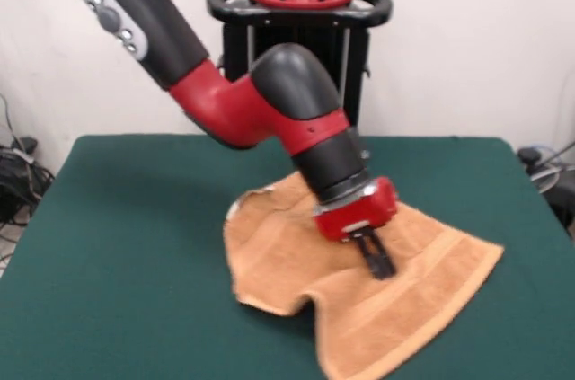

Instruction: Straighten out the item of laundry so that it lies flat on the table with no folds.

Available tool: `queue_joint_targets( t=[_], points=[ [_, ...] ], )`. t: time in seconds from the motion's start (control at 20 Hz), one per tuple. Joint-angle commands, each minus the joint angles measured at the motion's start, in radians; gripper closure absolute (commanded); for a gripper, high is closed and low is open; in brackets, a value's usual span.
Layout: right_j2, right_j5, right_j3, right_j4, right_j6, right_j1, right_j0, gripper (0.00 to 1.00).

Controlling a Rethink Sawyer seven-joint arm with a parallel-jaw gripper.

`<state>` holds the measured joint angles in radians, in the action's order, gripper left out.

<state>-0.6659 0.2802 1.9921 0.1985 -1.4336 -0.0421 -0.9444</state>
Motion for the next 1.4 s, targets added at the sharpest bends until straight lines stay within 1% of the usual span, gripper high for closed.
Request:
queue_joint_targets(
  t=[0.05, 0.25, 0.35, 0.4, 0.45, 0.5, 0.55, 0.6, 0.65, 0.7, 0.75, 0.9, 0.95, 1.1, 1.25, 1.35, 1.4],
  points=[
    [-0.023, -0.132, 0.05, -0.079, -0.264, 0.181, 0.111, 1.0],
    [-0.023, -0.139, 0.043, -0.101, -0.262, 0.164, 0.134, 1.0],
    [-0.017, -0.146, 0.052, -0.132, -0.273, 0.116, 0.163, 1.0],
    [0.009, -0.126, 0.061, -0.155, -0.283, 0.045, 0.199, 1.0],
    [0.054, -0.131, 0.069, -0.186, -0.277, -0.068, 0.242, 1.0],
    [0.135, -0.153, 0.06, -0.223, -0.251, -0.212, 0.293, 1.0],
    [0.233, -0.183, 0.032, -0.253, -0.204, -0.335, 0.359, 1.0],
    [0.342, -0.188, -0.001, -0.275, -0.153, -0.418, 0.436, 1.0],
    [0.429, -0.196, -0.032, -0.288, -0.106, -0.463, 0.499, 1.0],
    [0.478, -0.184, -0.062, -0.272, -0.064, -0.488, 0.533, 1.0],
    [0.484, -0.189, -0.081, -0.253, -0.044, -0.499, 0.535, 1.0],
    [0.446, -0.202, -0.1, -0.196, -0.048, -0.526, 0.506, 1.0],
    [0.416, -0.233, -0.105, -0.184, -0.055, -0.532, 0.485, 1.0],
    [0.378, -0.298, -0.108, -0.171, -0.078, -0.566, 0.459, 1.0],
    [0.323, -0.334, -0.088, -0.162, -0.104, -0.588, 0.419, 1.0],
    [0.329, -0.336, -0.097, -0.161, -0.117, -0.594, 0.423, 1.0],
    [0.36, -0.329, -0.114, -0.167, -0.124, -0.583, 0.441, 1.0]
  ],
)
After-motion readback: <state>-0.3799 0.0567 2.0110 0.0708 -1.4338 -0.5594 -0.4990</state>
